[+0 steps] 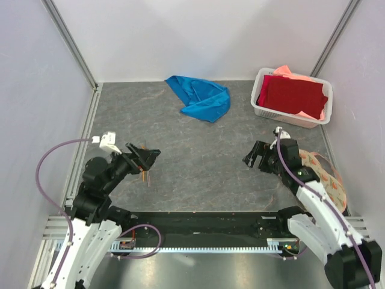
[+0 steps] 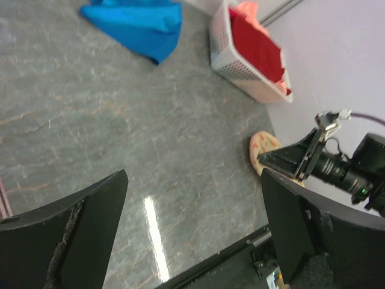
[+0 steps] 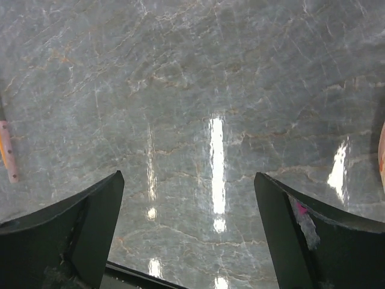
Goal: Fold the napkin into a case and place the utensils inside
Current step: Pick up the crumpled napkin from the corner of the board.
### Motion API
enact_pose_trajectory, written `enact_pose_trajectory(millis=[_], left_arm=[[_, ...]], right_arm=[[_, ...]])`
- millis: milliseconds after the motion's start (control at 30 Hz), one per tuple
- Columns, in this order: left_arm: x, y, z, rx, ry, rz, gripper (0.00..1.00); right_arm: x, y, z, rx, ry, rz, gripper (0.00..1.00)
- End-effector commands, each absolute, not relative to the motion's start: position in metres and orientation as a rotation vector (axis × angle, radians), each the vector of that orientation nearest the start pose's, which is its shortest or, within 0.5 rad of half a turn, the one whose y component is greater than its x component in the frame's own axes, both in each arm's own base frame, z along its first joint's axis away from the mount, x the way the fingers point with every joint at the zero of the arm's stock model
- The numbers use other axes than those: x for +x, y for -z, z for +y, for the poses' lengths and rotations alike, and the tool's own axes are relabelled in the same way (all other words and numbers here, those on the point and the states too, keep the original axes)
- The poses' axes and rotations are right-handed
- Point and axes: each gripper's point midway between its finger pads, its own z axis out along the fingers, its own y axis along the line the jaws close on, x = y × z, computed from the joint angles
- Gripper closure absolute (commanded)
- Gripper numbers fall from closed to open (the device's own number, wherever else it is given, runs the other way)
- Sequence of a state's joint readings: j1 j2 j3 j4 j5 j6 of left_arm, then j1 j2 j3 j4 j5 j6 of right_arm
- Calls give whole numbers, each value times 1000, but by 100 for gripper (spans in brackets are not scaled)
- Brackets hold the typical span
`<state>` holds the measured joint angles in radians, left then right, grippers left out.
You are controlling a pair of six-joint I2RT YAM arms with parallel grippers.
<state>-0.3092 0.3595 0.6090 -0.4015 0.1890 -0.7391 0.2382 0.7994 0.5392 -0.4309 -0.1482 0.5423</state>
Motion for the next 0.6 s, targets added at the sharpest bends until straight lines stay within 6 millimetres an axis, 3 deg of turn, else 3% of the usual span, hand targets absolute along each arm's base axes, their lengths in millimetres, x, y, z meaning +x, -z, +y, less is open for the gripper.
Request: enact_pose_trajectory(millis=[0, 33, 67, 100, 133, 167, 200, 233, 267, 300, 333, 367, 400, 433, 467, 500, 533, 567], left_arm=[[202, -247, -147, -181, 980, 1947, 0], [201, -246, -153, -148, 1010, 1972, 0], [202, -243, -157, -135, 1020, 1998, 0], [206, -234, -162, -122, 1031, 2050, 1], [207, -233, -165, -89, 1036, 2061, 1], [210, -229, -167, -85, 1032, 2082, 1], [213, -222, -168, -79, 1020, 2116, 2], [216, -223, -169, -73, 1020, 2124, 3], [218, -222, -170, -71, 1017, 2136, 4], [220, -224, -171, -60, 1018, 2138, 6], [224, -223, -173, -56, 1015, 2153, 6], [226, -223, -174, -51, 1010, 2157, 8], [229, -226, -173, -41, 998, 2154, 8], [233, -223, -173, -45, 980, 2168, 8], [236, -222, -172, -46, 966, 2172, 8], [239, -223, -172, -39, 953, 2168, 8], [245, -216, -171, -47, 927, 2191, 8], [248, -214, -172, -49, 917, 2201, 9]], right_arm=[[280, -162, 121, 176, -610, 2189, 2], [296, -160, 132, 156, -631, 2188, 2], [311, -178, 142, 129, -654, 2147, 2], [325, -182, 147, 120, -633, 2131, 2], [342, -165, 164, 95, -617, 2175, 2], [365, -188, 175, 68, -619, 2129, 2], [385, -158, 184, 70, -591, 2212, 2], [401, -158, 192, 69, -569, 2207, 2], [430, -182, 201, 68, -569, 2145, 2], [450, -151, 206, 70, -523, 2199, 2], [477, -175, 213, 70, -518, 2143, 2], [492, -170, 215, 62, -492, 2143, 2], [506, -140, 222, 42, -467, 2192, 2], [529, -159, 223, 52, -429, 2142, 2], [540, -153, 225, 43, -414, 2146, 2], [548, -116, 228, 14, -380, 2217, 2], [569, -136, 235, 7, -393, 2168, 2], [577, -129, 237, 10, -372, 2178, 2]])
